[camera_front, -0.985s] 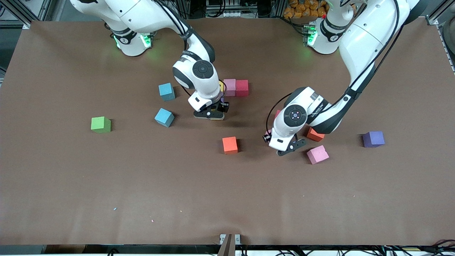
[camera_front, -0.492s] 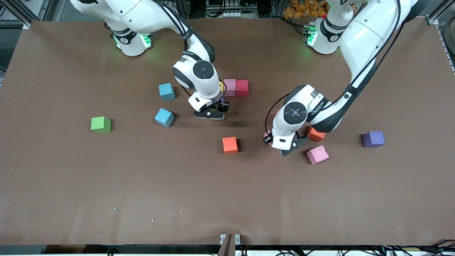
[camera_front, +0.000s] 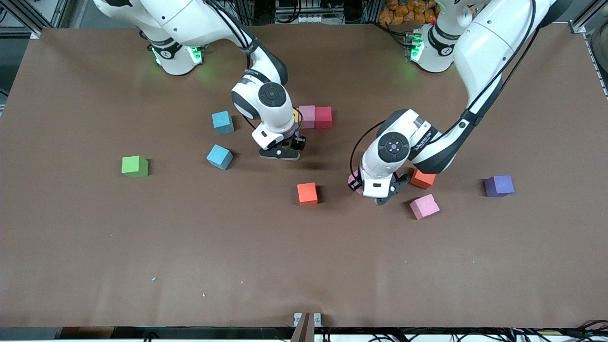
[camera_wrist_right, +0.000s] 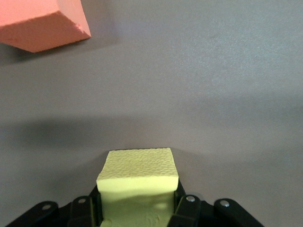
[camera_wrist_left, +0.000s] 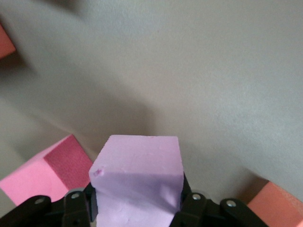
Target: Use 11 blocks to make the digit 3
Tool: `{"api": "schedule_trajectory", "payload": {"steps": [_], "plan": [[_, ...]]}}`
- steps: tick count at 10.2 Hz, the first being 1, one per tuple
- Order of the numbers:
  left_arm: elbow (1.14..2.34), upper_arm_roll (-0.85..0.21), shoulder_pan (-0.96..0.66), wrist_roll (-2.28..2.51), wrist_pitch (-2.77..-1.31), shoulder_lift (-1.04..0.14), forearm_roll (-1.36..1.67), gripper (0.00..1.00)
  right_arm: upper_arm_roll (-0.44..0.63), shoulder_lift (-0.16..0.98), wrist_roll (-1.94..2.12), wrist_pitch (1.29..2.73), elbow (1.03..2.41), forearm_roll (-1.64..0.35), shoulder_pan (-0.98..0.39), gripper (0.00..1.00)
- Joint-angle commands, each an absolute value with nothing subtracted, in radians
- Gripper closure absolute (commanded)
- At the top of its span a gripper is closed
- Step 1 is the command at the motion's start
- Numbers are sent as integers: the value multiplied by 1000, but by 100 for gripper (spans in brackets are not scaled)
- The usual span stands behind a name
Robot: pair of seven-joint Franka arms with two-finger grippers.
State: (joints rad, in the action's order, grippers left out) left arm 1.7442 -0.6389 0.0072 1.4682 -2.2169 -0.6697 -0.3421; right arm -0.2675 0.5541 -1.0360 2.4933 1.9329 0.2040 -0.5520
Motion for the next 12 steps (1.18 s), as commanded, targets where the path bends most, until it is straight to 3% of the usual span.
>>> {"api": "schedule_trajectory", "payload": {"steps": [1,2,6,8,12], "plan": [[1764,-649,17,1499,-2217,-634,-272,100,-270,563,-1068,2482,1914,233,-557,15],[1764,-649,20,1526,-2217,-632,-250,100,-270,563,-1074,2480,1913,235,-557,0],[1767,-664,14,1795,-2223,-635,-245,100,-273,551,-1071,2462,1896,241,-554,0],[1773,-670,0,1992,-2252,-637,-247,100,-287,535,-1066,2334,1830,247,-551,0],[1775,-673,-38,2253,-2263,-640,-250,100,-290,474,-918,2268,1832,264,-499,0]]}}
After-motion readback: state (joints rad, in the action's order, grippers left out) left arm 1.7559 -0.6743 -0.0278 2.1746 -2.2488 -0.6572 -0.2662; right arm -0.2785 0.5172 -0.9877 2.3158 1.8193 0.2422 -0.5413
